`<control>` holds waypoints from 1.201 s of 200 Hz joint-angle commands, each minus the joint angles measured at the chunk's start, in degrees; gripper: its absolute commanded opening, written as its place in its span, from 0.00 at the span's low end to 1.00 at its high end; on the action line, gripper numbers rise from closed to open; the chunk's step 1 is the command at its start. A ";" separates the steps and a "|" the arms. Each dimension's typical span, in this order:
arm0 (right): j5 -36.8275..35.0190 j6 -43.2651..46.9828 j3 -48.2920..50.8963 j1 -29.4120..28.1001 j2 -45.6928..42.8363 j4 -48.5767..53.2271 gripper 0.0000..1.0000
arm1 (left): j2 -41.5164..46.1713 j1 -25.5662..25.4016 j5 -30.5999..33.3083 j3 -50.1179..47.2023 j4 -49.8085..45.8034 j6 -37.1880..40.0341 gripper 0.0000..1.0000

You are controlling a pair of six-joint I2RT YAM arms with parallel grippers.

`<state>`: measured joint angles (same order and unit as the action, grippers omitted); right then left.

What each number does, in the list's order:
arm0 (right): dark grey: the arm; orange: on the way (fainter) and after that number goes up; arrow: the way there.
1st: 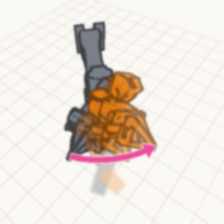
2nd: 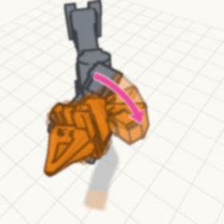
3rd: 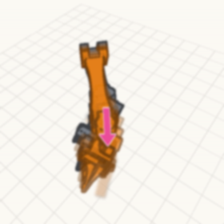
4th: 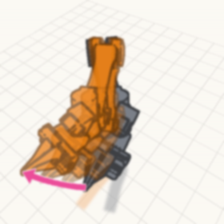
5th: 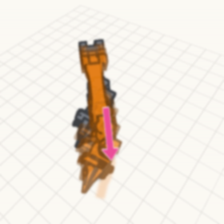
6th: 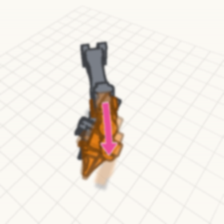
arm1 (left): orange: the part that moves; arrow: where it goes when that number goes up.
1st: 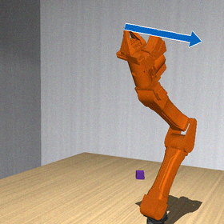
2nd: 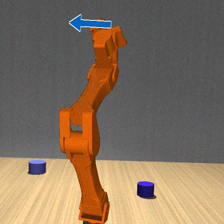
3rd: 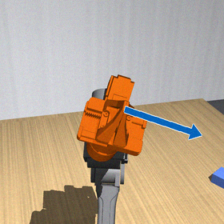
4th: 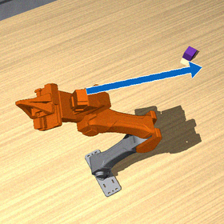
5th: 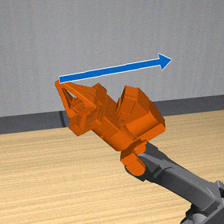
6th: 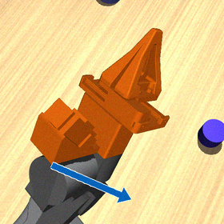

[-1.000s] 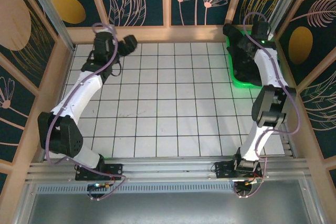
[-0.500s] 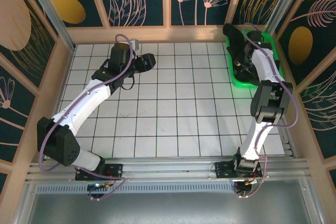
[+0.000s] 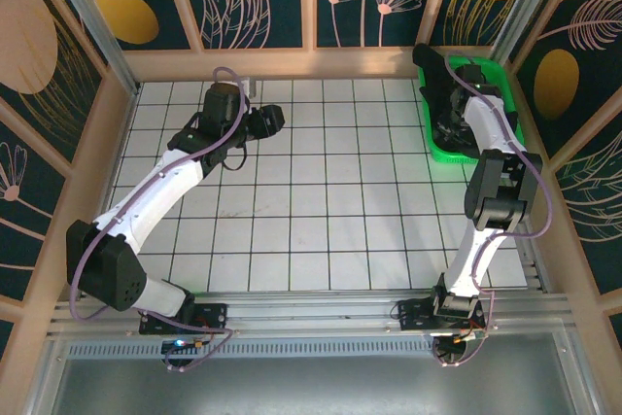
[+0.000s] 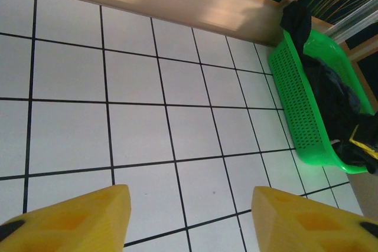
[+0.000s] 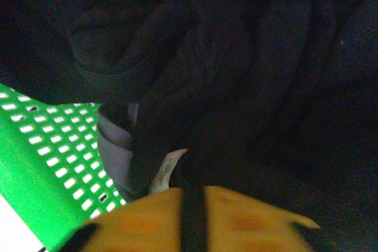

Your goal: Fold and stack the t-shirts

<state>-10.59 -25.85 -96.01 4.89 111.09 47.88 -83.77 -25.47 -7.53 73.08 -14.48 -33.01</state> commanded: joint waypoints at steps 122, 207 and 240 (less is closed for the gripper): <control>2.28 -0.31 1.33 0.40 -19.46 -16.28 0.00 | 1.06 -0.19 -0.13 5.17 -0.90 -0.47 0.47; 19.50 -4.63 -39.10 -0.09 -15.90 -33.77 0.00 | 1.84 -0.19 3.10 4.20 -0.99 -1.17 0.46; 34.63 -14.57 -42.26 -2.01 -15.87 -46.29 0.00 | 3.61 -0.19 6.73 3.02 -1.63 -2.03 0.46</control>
<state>10.35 -32.25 -135.61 4.97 95.53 15.07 -83.11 -25.47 -4.54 77.54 -15.44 -33.80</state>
